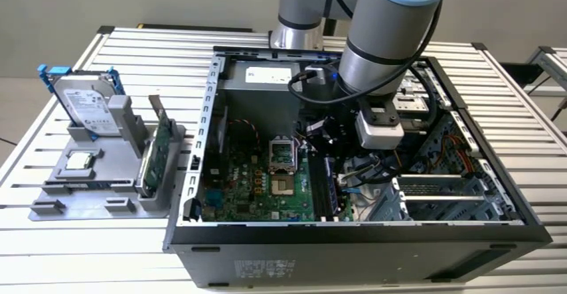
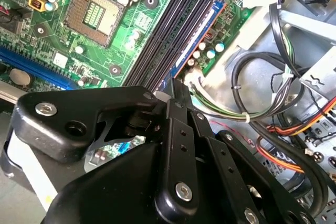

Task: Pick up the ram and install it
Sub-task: 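Insert the ram into the slot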

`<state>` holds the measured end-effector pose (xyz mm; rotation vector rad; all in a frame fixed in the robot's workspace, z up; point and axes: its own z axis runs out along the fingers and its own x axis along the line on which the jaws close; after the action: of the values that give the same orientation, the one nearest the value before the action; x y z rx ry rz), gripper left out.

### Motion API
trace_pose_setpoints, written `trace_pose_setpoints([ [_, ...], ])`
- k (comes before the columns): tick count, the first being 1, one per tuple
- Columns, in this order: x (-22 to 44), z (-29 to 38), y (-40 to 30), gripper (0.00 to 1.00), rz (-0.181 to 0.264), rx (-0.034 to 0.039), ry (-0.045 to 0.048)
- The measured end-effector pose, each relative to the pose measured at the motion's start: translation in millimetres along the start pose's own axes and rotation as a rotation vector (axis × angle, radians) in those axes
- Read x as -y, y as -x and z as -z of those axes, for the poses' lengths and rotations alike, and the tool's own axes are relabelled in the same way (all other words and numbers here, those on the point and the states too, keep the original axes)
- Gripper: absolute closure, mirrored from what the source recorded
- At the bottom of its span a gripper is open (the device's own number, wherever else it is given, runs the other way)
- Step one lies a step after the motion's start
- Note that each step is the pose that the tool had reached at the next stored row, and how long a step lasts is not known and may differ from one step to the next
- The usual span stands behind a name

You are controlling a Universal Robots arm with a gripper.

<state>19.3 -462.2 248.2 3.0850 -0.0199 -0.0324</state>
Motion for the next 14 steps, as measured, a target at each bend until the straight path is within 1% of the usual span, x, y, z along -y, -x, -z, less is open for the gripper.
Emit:
trace_pose_setpoints([
  [8, 0.0, 0.0, 0.0, 1.00, 0.002, -0.0001, 0.0025],
  [14, 0.0, -0.4, 0.2, 1.00, 0.045, -0.0026, 0.0036],
])
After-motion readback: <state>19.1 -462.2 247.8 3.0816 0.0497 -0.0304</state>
